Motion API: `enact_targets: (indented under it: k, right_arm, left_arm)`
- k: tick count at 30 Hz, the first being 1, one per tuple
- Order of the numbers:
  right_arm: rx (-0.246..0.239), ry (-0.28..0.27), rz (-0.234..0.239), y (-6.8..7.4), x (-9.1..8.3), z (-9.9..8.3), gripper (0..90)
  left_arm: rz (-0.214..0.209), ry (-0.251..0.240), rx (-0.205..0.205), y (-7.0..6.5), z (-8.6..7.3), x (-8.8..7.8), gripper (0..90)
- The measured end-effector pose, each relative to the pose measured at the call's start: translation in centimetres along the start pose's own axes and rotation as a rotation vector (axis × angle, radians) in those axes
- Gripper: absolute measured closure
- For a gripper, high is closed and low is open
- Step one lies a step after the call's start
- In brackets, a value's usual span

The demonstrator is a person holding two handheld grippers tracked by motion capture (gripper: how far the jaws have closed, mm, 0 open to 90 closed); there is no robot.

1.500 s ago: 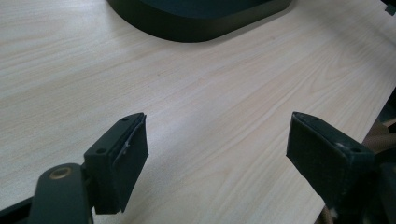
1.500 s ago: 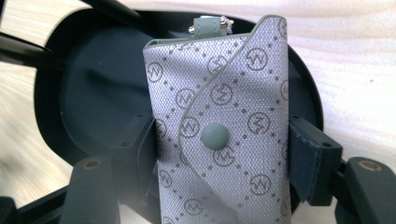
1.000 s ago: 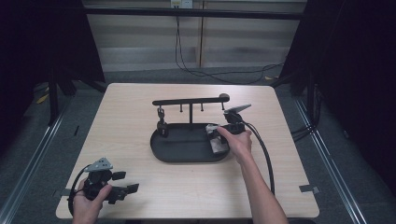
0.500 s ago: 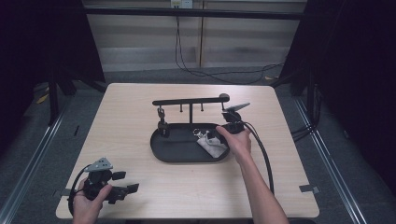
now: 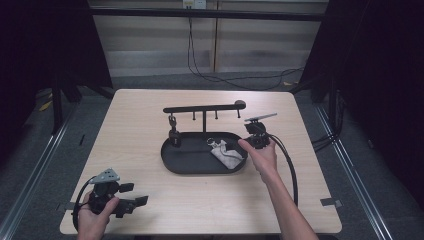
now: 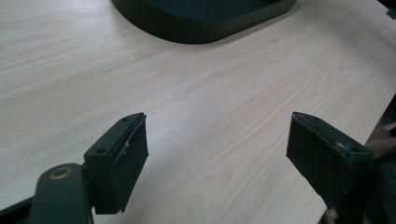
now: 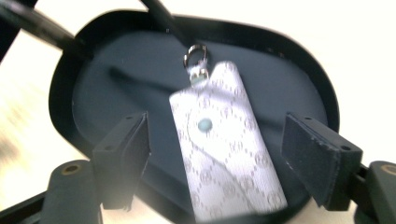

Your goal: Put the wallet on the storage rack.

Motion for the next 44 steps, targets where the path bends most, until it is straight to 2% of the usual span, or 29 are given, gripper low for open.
enact_targets:
  k: [6,11,17,20,35,38,42,44]
  right_arm:
    - [-0.028,-0.042,0.011,-0.2,-1.4,-1.5,23.7]
    - [-0.053,-0.079,-0.001,-0.4,-3.1,-2.2,22.8]
    - [-0.073,-0.116,-0.025,-1.0,-4.6,-3.8,22.8]
    - [-0.091,-0.115,-0.048,-1.3,-5.2,-4.8,22.8]
    - [-0.1,-0.197,-0.089,-3.0,-9.5,-9.0,22.2]
    - [-0.058,-0.218,-0.053,-3.5,-10.2,-10.0,22.1]
    - [-0.061,-0.247,-0.088,-4.3,-10.7,-11.5,22.1]
    - [-0.054,-0.256,-0.089,-4.6,-10.9,-11.8,21.7]
  left_arm:
    - [0.0,-0.001,-0.007,0.0,0.0,0.0,20.5]
    - [0.0,-0.005,-0.005,0.0,0.1,0.0,20.5]
    - [-0.008,-0.008,-0.003,-0.1,0.1,0.0,20.6]
    - [-0.006,-0.01,-0.006,-0.2,0.1,0.0,20.6]
    - [-0.008,-0.012,0.001,-0.8,0.0,0.0,20.5]
    - [-0.007,-0.005,-0.001,-0.7,-0.1,0.1,20.5]
    - [0.004,-0.012,-0.014,-0.3,-0.1,0.1,20.5]
    - [0.007,-0.013,-0.022,-0.2,-0.1,0.1,20.5]
Point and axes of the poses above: each handheld gripper's, and its own axes: x roughly forward along the jaws, z roughly out of its top, y roughly to its left, the point moved 9 cm from there along x, roughly forward along the jaws
